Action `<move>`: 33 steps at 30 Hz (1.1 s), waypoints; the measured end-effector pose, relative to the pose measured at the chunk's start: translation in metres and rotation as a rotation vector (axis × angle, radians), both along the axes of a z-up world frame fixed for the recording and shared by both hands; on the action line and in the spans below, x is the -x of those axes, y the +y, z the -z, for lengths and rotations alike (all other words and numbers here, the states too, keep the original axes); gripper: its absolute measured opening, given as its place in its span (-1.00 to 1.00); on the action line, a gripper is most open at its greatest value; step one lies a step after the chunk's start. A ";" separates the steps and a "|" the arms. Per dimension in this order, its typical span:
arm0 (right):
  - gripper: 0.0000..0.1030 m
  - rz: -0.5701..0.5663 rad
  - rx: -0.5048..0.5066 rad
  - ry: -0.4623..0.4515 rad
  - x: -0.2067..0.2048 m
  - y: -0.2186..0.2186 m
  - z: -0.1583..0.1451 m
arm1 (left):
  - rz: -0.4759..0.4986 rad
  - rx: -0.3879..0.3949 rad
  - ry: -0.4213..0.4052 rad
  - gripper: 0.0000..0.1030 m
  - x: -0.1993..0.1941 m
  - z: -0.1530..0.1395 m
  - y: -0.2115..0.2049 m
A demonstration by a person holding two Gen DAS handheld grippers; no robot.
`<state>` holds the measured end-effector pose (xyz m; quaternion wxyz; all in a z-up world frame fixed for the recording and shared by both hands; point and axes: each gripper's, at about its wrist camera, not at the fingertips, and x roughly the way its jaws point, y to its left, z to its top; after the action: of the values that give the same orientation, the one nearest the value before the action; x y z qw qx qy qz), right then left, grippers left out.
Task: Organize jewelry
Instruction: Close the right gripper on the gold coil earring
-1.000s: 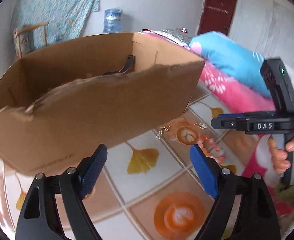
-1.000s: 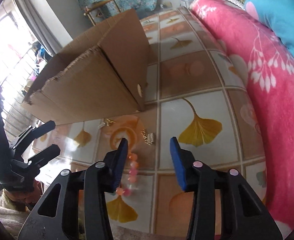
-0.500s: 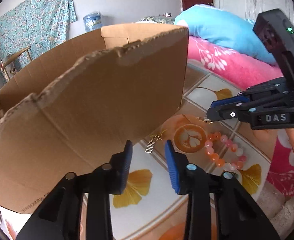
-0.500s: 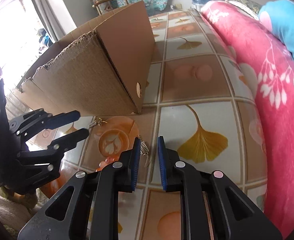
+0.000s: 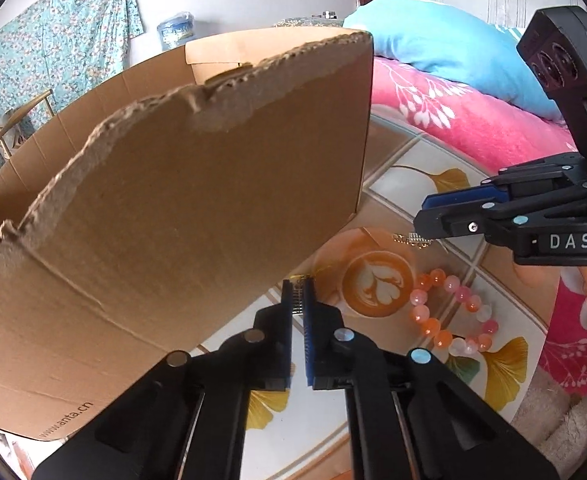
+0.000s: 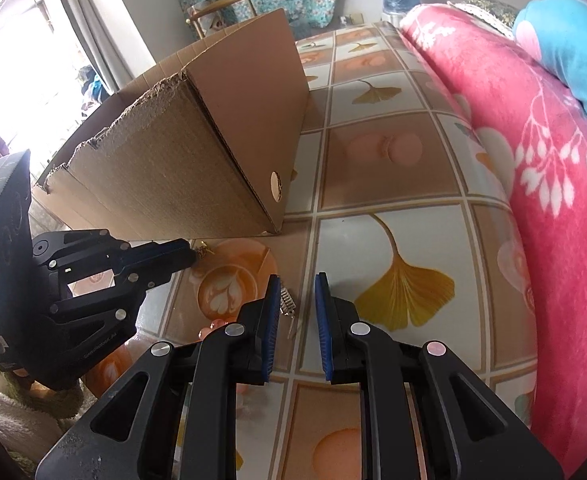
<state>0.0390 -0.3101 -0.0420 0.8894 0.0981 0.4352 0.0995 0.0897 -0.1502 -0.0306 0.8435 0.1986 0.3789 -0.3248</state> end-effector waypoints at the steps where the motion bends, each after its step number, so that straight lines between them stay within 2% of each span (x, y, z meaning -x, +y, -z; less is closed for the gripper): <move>1: -0.66 0.002 -0.002 -0.001 0.001 -0.001 0.000 | -0.004 0.003 0.001 -0.92 0.000 0.000 0.001; 14: -0.64 -0.006 0.031 -0.006 0.008 0.003 -0.006 | -0.096 -0.027 0.011 -0.92 0.011 -0.002 0.036; 21: -0.64 -0.041 0.121 0.023 0.003 0.019 -0.003 | -0.162 0.016 0.035 -0.91 0.012 -0.001 0.059; 33: -0.64 -0.104 0.278 0.046 -0.011 0.039 0.000 | -0.144 0.042 0.018 -0.91 0.014 -0.001 0.062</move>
<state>0.0504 -0.2707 -0.0415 0.8778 -0.0464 0.4697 0.0819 0.0754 -0.0878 -0.0299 0.8651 0.1501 0.3931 -0.2730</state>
